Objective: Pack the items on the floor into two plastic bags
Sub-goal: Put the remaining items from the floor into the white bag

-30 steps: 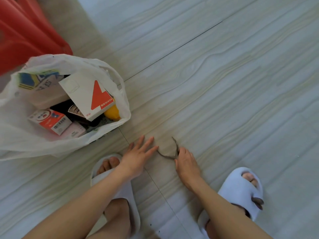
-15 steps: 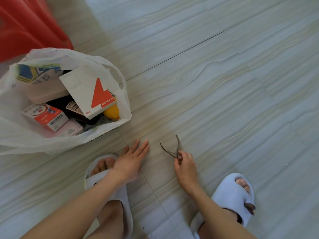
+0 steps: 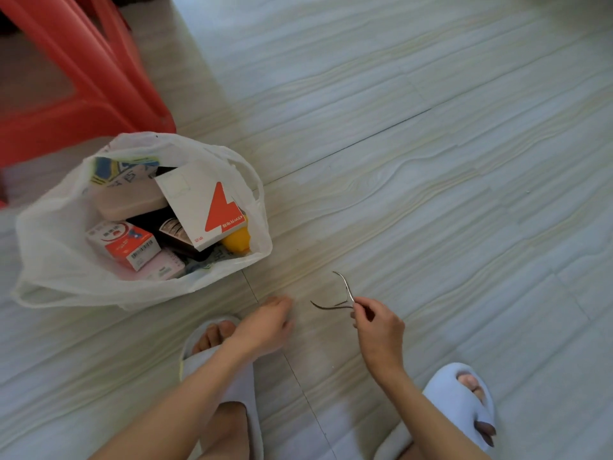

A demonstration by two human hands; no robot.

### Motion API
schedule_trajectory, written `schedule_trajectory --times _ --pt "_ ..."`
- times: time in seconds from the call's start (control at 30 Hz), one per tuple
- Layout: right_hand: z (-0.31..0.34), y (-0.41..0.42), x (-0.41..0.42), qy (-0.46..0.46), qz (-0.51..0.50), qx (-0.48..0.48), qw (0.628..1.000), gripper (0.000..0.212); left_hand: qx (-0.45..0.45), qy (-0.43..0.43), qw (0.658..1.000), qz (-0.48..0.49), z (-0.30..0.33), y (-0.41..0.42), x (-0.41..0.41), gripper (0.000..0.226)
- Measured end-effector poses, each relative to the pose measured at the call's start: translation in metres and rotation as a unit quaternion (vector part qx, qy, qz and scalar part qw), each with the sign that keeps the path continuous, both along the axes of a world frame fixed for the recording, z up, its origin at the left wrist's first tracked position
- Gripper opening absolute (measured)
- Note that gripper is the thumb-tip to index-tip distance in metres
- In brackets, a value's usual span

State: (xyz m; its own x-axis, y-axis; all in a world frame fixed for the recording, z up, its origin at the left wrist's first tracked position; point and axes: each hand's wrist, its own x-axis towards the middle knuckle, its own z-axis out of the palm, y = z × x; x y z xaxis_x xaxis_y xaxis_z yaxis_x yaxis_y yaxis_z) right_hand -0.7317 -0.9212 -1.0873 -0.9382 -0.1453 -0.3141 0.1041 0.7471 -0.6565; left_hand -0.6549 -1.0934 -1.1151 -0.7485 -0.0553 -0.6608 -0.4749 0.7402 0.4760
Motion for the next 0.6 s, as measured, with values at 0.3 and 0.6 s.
schedule_trajectory --times 0.3,0.6 --pt "0.095 -0.108 -0.007 -0.069 -0.014 -0.228 0.971 0.014 -0.035 0.320 0.877 0.357 0.075 -0.036 0.036 0.018" --pt "0.073 -0.248 0.023 -0.176 0.097 -0.216 0.956 0.012 -0.251 0.358 0.683 0.585 0.098 -0.141 0.101 0.039"
